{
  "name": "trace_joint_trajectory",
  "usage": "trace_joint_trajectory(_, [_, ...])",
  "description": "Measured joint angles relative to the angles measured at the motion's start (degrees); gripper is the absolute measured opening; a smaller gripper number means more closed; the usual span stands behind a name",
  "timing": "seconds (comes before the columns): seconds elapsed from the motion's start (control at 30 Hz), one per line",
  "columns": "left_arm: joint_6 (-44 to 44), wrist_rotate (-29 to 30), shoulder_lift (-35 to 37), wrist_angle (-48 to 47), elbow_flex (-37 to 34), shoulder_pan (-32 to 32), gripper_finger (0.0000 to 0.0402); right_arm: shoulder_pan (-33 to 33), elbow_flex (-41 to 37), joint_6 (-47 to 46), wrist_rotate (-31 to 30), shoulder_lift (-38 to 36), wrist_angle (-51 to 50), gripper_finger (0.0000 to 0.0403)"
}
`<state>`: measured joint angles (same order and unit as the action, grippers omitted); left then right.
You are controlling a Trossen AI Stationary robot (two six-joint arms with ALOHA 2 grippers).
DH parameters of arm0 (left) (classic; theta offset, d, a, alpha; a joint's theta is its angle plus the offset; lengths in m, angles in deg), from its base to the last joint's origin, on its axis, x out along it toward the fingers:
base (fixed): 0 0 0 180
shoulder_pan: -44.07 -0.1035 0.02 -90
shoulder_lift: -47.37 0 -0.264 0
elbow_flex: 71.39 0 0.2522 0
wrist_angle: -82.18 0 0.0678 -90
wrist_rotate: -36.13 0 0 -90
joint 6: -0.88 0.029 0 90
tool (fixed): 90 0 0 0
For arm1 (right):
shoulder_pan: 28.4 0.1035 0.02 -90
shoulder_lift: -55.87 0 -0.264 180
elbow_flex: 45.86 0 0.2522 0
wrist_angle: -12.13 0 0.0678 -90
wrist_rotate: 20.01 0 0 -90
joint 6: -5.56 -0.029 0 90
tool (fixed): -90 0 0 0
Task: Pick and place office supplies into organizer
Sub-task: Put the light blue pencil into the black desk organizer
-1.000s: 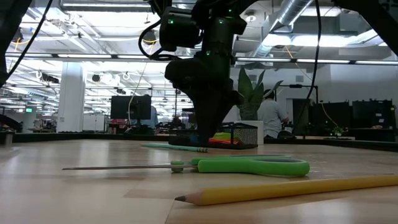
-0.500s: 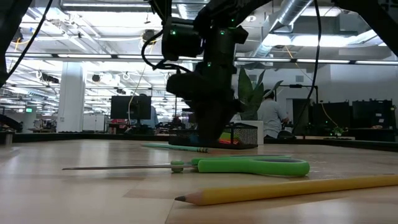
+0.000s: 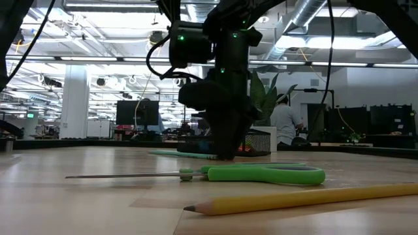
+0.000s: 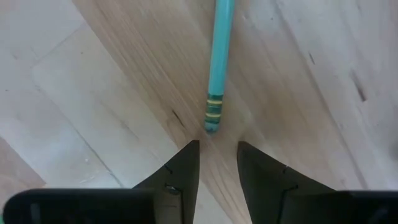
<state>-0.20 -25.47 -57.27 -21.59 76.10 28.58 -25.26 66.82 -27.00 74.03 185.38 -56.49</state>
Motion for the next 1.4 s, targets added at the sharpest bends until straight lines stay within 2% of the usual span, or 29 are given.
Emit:
trace_joint_trajectory(0.37, [0.00, 0.02, 0.00, -0.01, 0.00, 0.02, 0.0144, -0.90, -0.09, -0.13, -0.51, 0.07, 1.18, 0.0101])
trace_joint_trajectory(0.8, [0.04, 0.02, 0.00, -0.01, 0.00, 0.02, 0.0144, -0.92, -0.11, -0.04, -1.26, 0.17, 3.33, 0.0079])
trace_joint_trajectory(1.07, [0.83, -2.68, 0.00, -0.01, 0.00, 0.02, 0.0144, -0.94, -0.11, 0.02, -1.54, 0.20, 3.30, 0.0054])
trace_joint_trajectory(1.27, [3.18, -2.21, 0.00, -0.01, 0.00, -0.16, 0.0144, -0.98, -0.05, 0.54, -1.85, 0.58, 3.94, 0.0011])
trace_joint_trajectory(1.4, [3.10, -2.40, 0.00, -0.01, 0.00, -0.20, 0.0144, -1.01, 0.12, 1.31, -0.85, 1.61, 5.37, 0.0008])
